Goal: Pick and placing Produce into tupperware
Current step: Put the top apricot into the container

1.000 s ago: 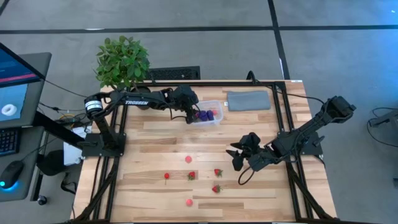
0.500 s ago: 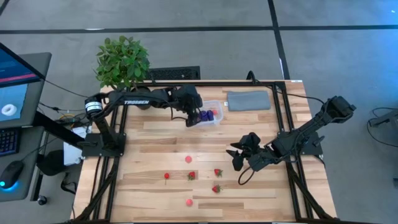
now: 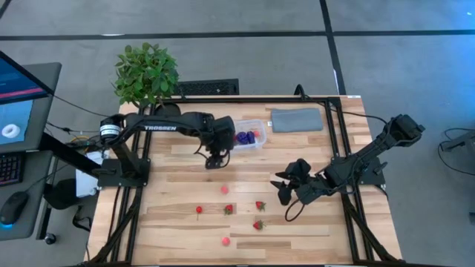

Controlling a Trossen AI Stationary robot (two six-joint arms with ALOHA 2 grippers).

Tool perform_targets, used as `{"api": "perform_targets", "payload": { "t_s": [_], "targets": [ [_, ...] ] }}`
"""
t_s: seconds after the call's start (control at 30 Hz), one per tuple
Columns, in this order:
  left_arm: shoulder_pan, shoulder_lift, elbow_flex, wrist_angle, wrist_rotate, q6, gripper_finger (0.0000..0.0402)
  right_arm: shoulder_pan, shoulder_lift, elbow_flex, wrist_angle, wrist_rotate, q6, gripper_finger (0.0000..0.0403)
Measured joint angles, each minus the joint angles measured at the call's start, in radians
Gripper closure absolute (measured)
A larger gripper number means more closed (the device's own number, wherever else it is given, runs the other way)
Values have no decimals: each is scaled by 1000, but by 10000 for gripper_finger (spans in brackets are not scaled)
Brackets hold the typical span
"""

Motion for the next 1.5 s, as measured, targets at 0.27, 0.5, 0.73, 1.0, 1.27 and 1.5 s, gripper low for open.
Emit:
{"api": "perform_targets", "payload": {
  "t_s": [0.27,0.5,0.73,1.0,1.27,1.5],
  "targets": [
    [-76,-58,-1,-87,76,-78,173,0,0,0,-30,-106,-3,182],
    [-135,-126,-30,-86,69,-133,173,0,0,0,-19,-108,5,182],
    [-202,-221,-182,56,45,-229,173,0,0,0,-5,-108,14,182],
    [-297,-396,-404,292,-92,-403,173,-3,0,0,0,-107,8,182],
    [-424,-557,-609,596,-400,-492,173,-28,0,0,9,-106,-3,182],
    [-490,-578,-754,726,-463,-624,173,-30,0,0,14,-106,-6,182]
  ]
}}
